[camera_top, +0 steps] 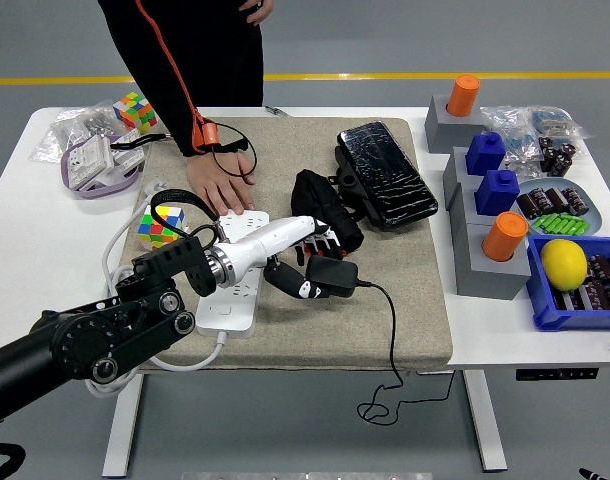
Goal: Pull the plug out and thorw away
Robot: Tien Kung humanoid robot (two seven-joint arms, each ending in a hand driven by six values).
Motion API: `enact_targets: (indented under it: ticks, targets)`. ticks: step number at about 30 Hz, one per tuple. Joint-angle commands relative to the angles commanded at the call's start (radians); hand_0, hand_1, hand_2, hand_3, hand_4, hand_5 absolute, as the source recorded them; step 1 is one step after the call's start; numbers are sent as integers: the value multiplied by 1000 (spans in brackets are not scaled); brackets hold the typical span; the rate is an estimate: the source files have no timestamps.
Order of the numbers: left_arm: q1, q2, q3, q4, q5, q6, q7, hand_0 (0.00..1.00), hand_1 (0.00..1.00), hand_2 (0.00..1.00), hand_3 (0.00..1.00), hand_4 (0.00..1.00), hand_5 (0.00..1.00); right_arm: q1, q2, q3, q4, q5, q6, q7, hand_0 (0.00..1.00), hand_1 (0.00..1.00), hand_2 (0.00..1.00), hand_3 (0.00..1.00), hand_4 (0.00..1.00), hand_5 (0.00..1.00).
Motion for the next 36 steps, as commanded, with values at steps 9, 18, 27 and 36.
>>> enact_targets:
  ticks: [9, 18, 27, 36]
  targets:
    - [-5, -5, 5, 18, -2, -19, 21, 480, 629, 618, 664, 904, 2, -2, 0, -6, 0, 2, 0, 0, 639, 676, 683, 598, 998, 473]
    - [12, 2, -22, -2, 0, -80, 62, 801, 919, 959, 942, 998, 315, -6, 2, 7, 1, -3, 0, 1, 635, 676, 683, 597, 998, 473]
    - [76, 47, -152, -174, 25, -118, 79, 912, 998, 998, 998, 998, 458, -12, 7, 23, 1, -10, 1, 1, 636, 676, 683, 598, 998, 472]
    - [241, 184, -358, -454, -47, -112, 93, 584, 721, 760, 937, 998, 393, -13, 7, 44, 2, -18, 1, 1, 637, 676, 683, 598, 998, 472]
